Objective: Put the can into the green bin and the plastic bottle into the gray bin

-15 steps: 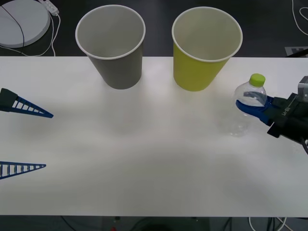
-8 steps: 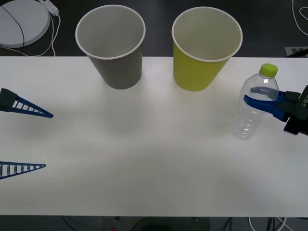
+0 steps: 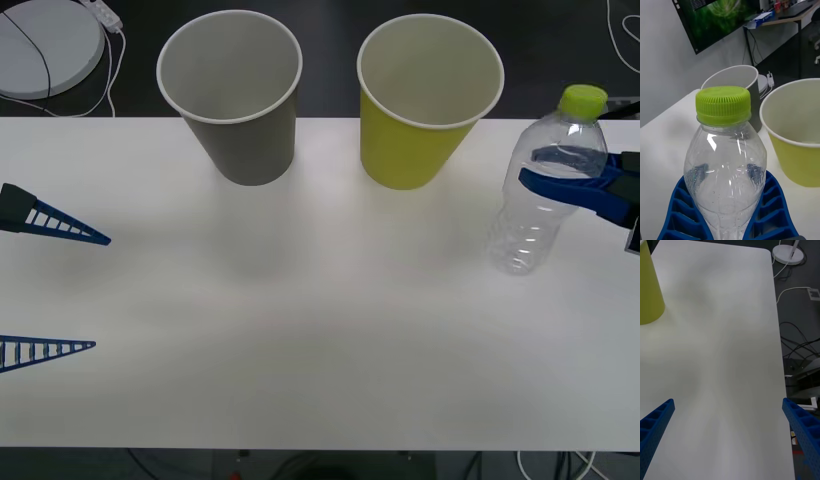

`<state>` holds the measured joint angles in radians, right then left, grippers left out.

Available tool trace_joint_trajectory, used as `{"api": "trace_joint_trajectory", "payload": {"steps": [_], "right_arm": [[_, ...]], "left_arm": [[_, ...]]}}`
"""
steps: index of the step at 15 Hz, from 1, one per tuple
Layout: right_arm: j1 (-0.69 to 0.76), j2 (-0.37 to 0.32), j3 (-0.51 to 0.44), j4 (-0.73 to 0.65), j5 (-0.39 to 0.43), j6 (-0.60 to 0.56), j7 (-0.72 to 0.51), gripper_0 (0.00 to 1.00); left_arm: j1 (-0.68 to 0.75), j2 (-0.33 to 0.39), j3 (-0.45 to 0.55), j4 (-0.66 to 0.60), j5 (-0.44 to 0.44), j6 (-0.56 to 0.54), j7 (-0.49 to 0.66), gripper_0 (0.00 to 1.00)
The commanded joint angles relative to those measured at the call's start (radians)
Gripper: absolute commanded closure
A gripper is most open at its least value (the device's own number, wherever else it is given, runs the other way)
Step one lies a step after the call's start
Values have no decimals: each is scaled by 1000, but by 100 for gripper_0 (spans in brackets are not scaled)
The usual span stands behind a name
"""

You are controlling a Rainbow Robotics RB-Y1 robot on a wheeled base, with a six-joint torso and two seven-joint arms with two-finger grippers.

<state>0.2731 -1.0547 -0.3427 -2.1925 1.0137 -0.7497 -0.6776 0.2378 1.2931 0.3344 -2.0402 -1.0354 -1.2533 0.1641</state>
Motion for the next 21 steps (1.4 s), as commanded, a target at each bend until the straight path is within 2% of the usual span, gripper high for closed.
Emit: {"api": "trace_joint_trajectory", "payload": {"steps": [1,8,11,14,16,19,21], "right_arm": [[-2,-34,-50,-39,-17,0,-22,100],[-32,-142,-119,-50,-81,0,-74,100],[-97,-215,-114,-26,-78,0,-171,100],[-229,-275,-44,0,-53,-4,-264,100],[-350,-300,21,33,3,-39,-342,100],[-563,-294,114,93,97,-157,-476,100],[-723,-284,200,162,108,-249,-510,100]], "left_arm": [[0,0,0,0,0,0,0,0],[0,0,0,0,0,0,0,0],[0,0,0,0,0,0,0,0],[0,0,0,0,0,0,0,0],[0,0,0,0,0,0,0,0],[0,0,0,0,0,0,0,0],[0,0,0,0,0,0,0,0]]}}
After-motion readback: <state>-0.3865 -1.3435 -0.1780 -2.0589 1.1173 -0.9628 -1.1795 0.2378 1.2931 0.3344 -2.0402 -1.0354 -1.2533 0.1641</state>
